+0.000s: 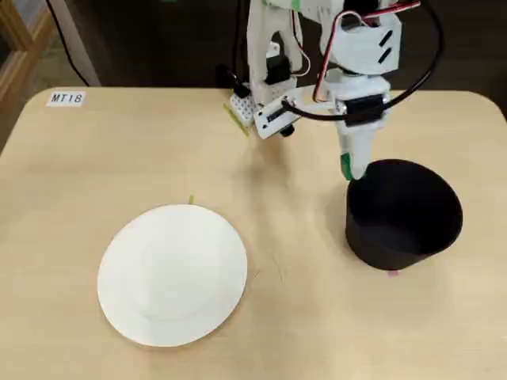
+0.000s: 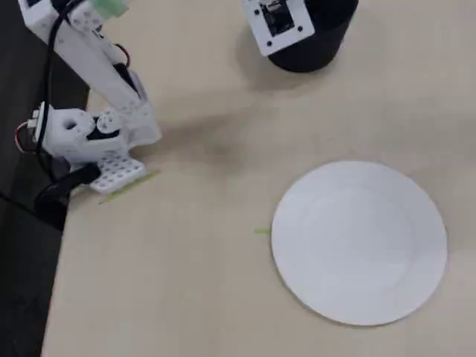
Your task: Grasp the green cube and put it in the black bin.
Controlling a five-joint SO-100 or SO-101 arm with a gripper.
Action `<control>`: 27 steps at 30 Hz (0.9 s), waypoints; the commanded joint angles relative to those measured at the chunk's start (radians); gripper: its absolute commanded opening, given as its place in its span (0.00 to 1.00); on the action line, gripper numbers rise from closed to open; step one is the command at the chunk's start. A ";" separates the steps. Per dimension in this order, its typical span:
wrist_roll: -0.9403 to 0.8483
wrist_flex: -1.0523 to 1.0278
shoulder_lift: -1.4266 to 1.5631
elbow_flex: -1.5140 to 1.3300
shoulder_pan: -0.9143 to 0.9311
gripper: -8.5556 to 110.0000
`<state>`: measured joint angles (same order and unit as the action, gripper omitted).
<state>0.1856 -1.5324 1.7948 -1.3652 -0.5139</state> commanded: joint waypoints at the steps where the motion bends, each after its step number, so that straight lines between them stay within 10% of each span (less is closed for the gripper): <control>1: 0.000 0.067 0.043 0.029 -0.091 0.07; 27: -0.032 0.272 -0.219 0.069 -0.097 0.07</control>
<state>0.1641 -1.2671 1.5677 -1.3438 -0.6167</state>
